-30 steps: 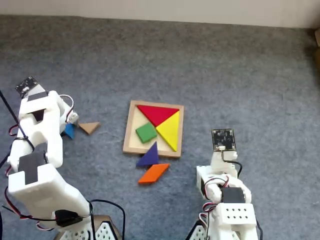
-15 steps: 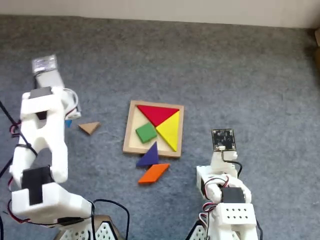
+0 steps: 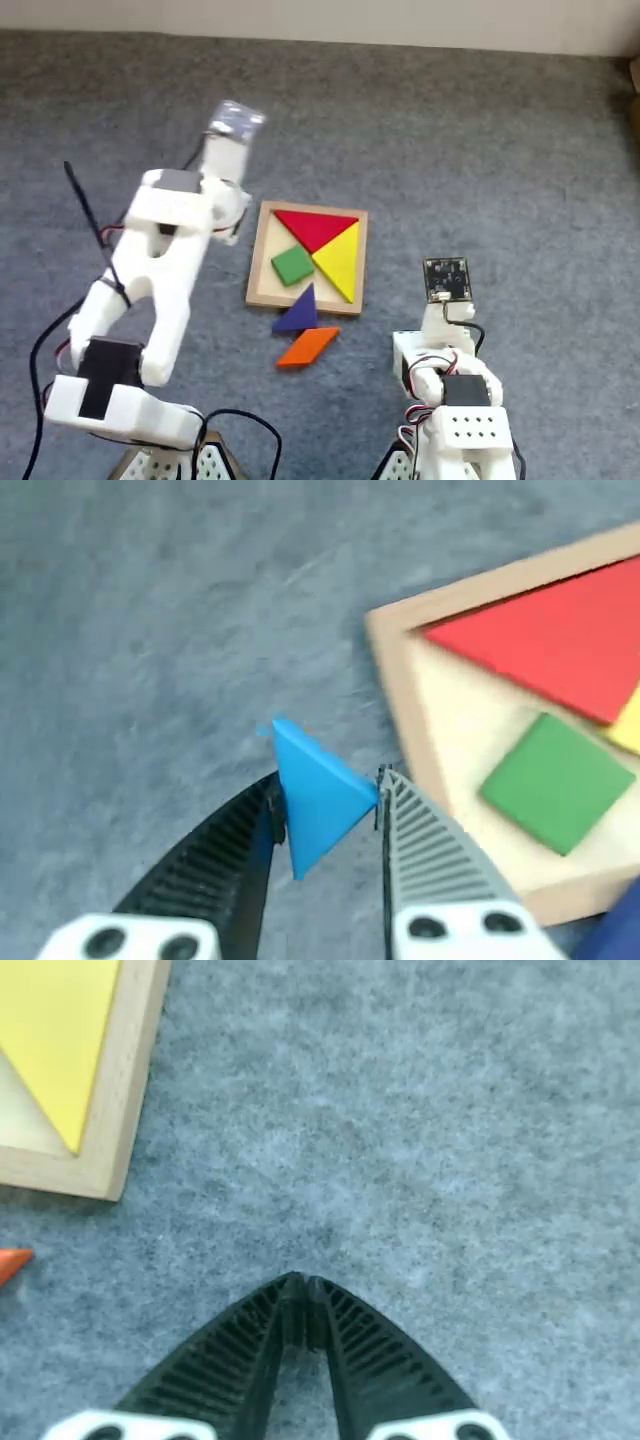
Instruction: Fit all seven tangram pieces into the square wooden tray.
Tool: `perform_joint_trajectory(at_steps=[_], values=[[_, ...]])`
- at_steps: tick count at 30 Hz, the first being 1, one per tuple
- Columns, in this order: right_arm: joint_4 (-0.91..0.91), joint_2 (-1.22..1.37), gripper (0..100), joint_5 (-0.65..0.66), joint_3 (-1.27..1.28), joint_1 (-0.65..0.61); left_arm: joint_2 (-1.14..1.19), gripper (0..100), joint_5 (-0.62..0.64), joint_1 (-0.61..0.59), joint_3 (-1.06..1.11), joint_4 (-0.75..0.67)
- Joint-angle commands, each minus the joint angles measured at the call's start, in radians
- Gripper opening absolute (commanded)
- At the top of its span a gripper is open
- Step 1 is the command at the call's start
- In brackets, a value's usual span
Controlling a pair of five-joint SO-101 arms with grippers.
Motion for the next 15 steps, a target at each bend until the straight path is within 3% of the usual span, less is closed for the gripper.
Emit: perform_joint_trajectory(at_steps=[1,9,15], values=[[-0.024,-0.012,3.0,-0.002,0.031,0.01,-0.01,1,-0.048,0.074,-0.019,-0.043],[-0.024,-0.012,3.0,-0.002,0.031,0.01,0.232,2,-0.087,0.136,-0.193,-0.038],[-0.024,-0.012,3.0,-0.002,0.031,0.01,0.282,15,-0.046,0.14,-0.326,0.11]])
